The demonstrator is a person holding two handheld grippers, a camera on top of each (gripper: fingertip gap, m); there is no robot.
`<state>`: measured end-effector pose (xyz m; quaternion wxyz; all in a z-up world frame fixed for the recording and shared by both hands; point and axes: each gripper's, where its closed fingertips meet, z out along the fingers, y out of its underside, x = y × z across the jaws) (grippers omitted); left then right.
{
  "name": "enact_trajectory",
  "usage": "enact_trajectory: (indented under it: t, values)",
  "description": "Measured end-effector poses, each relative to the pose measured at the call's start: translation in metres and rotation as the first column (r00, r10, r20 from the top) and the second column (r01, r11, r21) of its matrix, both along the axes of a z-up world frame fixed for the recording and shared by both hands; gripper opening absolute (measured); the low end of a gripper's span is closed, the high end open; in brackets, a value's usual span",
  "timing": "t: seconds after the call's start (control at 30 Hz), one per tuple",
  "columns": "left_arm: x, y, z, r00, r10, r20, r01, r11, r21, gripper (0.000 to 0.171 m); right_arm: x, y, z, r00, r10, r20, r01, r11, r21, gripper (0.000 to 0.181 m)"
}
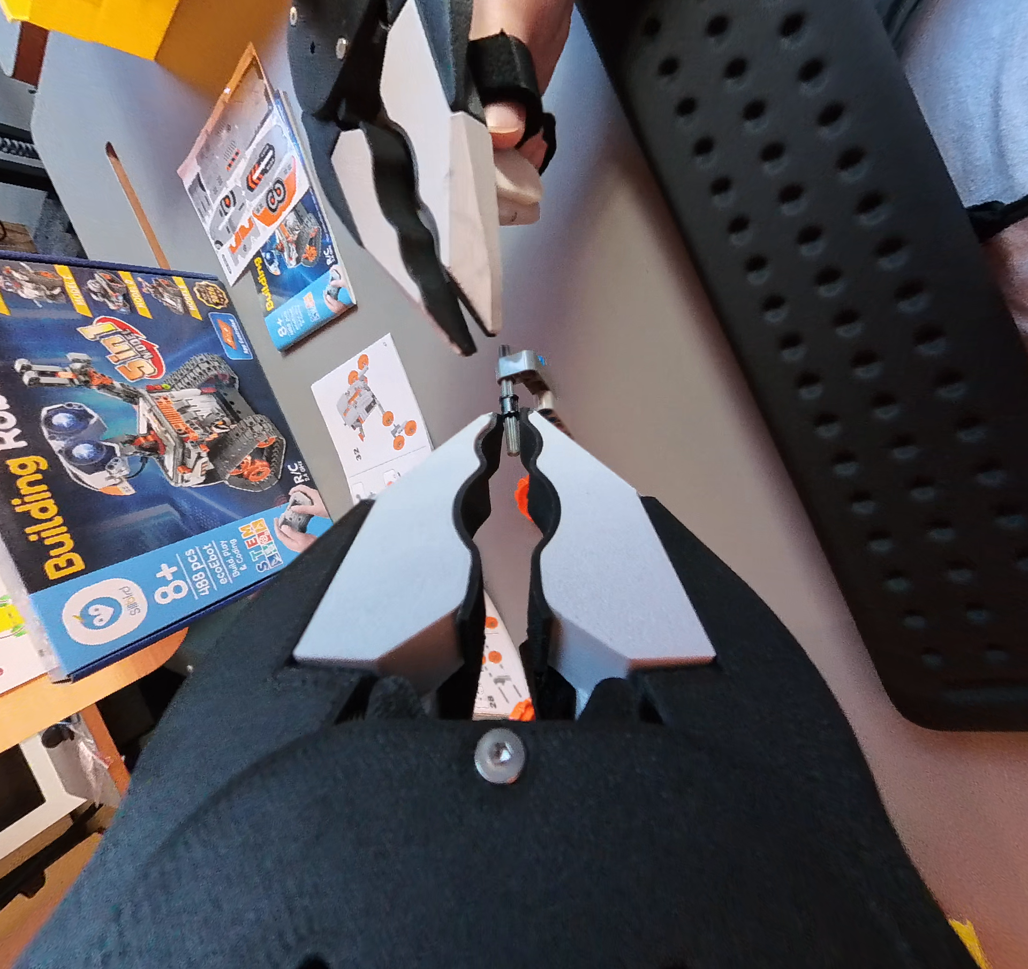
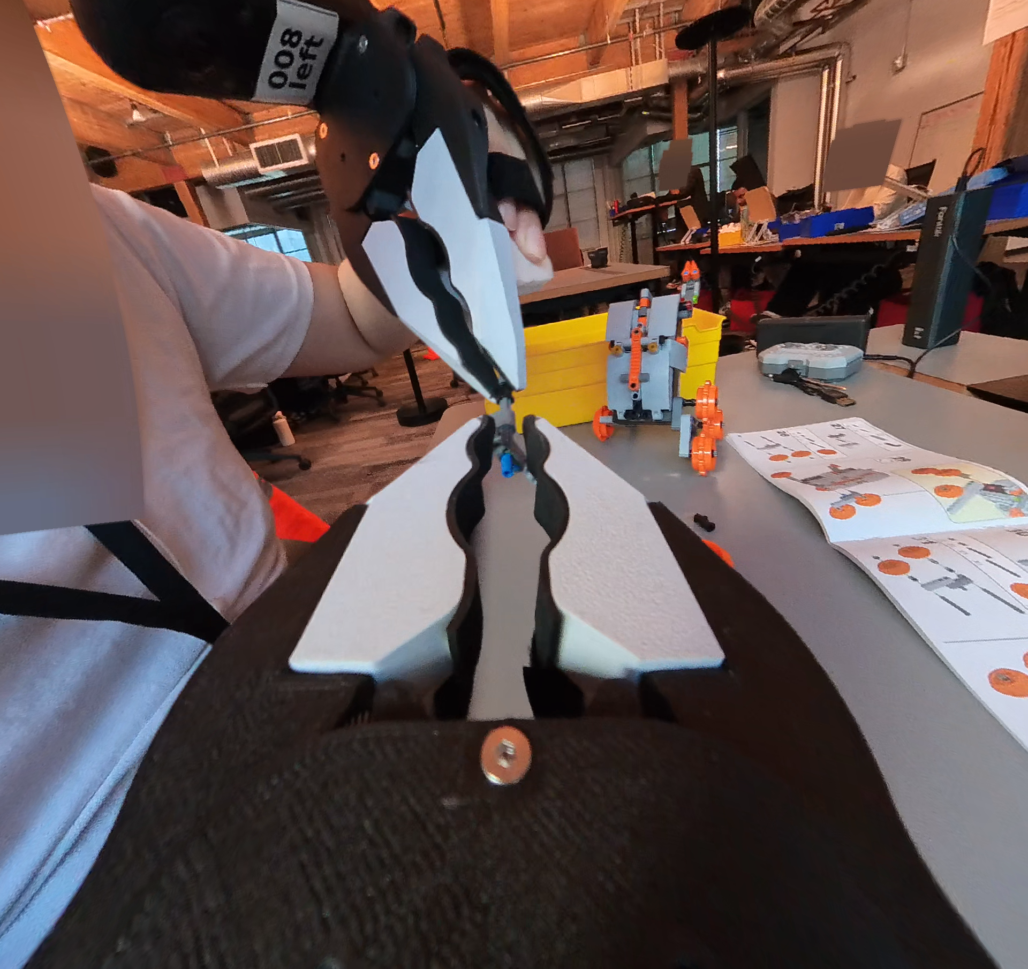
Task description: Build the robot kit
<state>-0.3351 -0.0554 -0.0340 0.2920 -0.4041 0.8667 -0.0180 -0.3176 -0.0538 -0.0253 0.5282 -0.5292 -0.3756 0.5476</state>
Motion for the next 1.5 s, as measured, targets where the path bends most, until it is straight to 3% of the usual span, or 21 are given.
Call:
enact_trajectory:
  t: [0.1, 0.2, 0.3, 0.37, 0.5, 0.8, 1.03, 1.5]
  values:
    - [0.004, 0.001, 0.004, 1.000, 0.006, 0.028, -0.006, 1.000, -0.006, 0.004, 0.001, -0.002, 0.004, 1.000, -0.022, -0.011, 0.023, 0.998, 0.054, 0.009]
    - [0.007, 0.004, 0.010, 0.998, 0.005, 0.055, -0.005, 1.000, 0.004, 0.004, 0.004, -0.004, 0.011, 0.994, -0.111, -0.008, 0.110, 0.969, 0.220, 0.009]
    - [0.009, 0.004, 0.019, 0.996, -0.006, 0.086, 0.005, 1.000, 0.010, 0.004, 0.010, -0.003, 0.018, 0.961, -0.277, -0.017, 0.255, 0.858, 0.446, 0.017]
    - [0.012, 0.001, 0.026, 0.994, -0.018, 0.110, 0.019, 1.000, -0.003, 0.004, 0.012, -0.003, 0.020, 0.946, -0.323, -0.019, 0.289, 0.818, 0.498, 0.019]
    - [0.016, -0.003, 0.031, 0.991, -0.048, 0.123, 0.047, 0.999, 0.010, 0.004, 0.015, -0.011, 0.026, 0.952, -0.302, -0.049, 0.282, 0.801, 0.528, 0.005]
    - [0.020, -0.007, 0.033, 0.987, -0.060, 0.148, 0.061, 0.998, 0.000, 0.004, 0.020, -0.010, 0.031, 0.938, -0.338, -0.079, 0.323, 0.766, 0.556, 0.014]
    - [0.023, -0.009, 0.032, 0.986, -0.072, 0.153, 0.075, 0.997, -0.015, 0.004, 0.016, -0.013, 0.028, 0.946, -0.320, -0.055, 0.293, 0.770, 0.567, 0.004]
    - [0.023, -0.012, 0.028, 0.984, -0.070, 0.162, 0.081, 0.995, -0.064, 0.004, 0.015, -0.014, 0.025, 0.955, -0.295, -0.023, 0.261, 0.804, 0.535, 0.003]
